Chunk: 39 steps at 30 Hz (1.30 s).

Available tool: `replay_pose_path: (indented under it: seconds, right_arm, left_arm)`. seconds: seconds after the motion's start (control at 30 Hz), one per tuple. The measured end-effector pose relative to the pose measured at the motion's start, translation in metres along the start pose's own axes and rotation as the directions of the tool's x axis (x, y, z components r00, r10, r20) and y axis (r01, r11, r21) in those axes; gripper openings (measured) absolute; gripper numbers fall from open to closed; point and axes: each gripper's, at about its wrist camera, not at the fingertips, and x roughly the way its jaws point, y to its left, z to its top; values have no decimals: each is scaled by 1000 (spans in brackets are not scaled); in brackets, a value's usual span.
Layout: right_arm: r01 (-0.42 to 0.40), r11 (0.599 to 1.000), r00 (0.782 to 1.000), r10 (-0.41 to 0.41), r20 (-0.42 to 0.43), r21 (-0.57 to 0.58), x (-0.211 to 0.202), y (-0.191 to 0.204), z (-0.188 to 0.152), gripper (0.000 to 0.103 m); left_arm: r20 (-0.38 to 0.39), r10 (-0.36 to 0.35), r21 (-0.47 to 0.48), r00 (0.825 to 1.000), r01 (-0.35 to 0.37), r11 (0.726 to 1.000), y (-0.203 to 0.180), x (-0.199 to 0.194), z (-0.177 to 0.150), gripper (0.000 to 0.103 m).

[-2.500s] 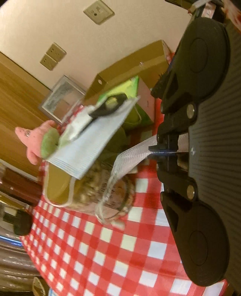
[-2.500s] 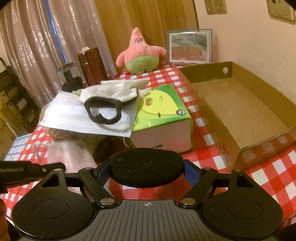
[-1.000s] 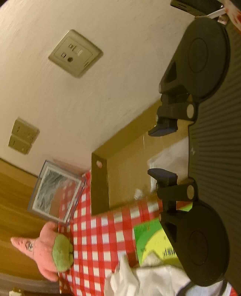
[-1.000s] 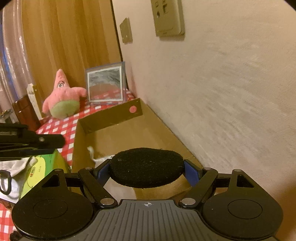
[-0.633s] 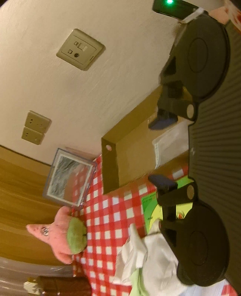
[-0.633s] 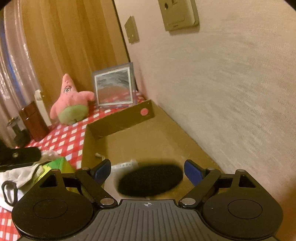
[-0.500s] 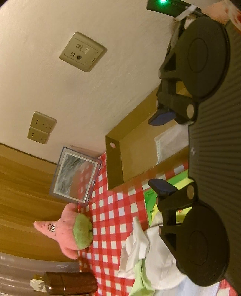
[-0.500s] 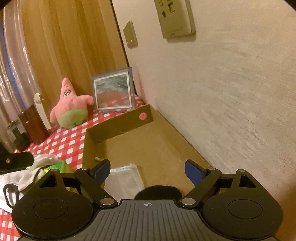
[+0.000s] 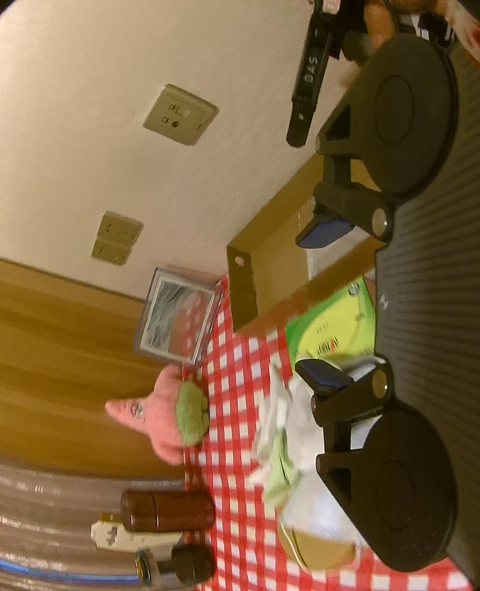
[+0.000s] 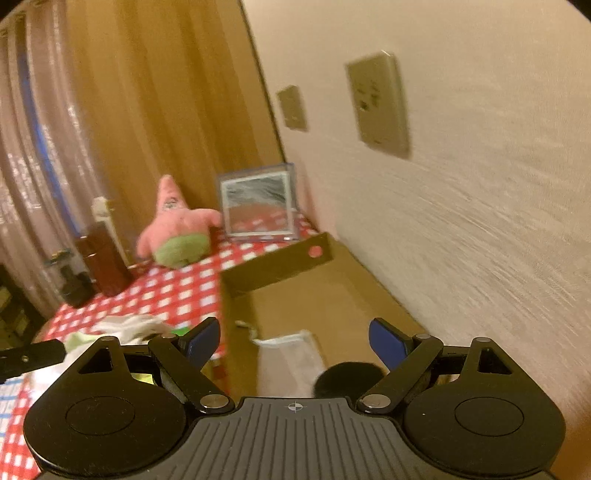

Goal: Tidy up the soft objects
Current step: 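Lower the black sponge into the cardboard box and open the right gripper, then withdraw both tools and move the right tool toward the brown scrunchie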

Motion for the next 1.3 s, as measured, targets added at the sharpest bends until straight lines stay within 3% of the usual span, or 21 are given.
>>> replay_pose_path:
  seconds: [0.33, 0.67, 0.9, 1.3]
  right_arm:
    - [-112, 992, 994, 112, 9, -64, -45, 66, -25, 87]
    - [-172, 984, 985, 171, -25, -56, -71, 105, -68, 87]
    - [-187, 977, 981, 180, -74, -102, -69, 129, -100, 87]
    - [-193, 969, 974, 171, -146, -156, -41, 148, -132, 87]
  left_arm:
    - [10, 136, -59, 991, -135, 989, 42, -68, -29, 68]
    - [4, 274, -145, 962, -270, 952, 82, -124, -64, 69]
    - [-20, 306, -148, 952, -306, 940, 91, -135, -83, 69]
    - [-54, 313, -160, 948, -317, 935, 102, -118, -96, 69]
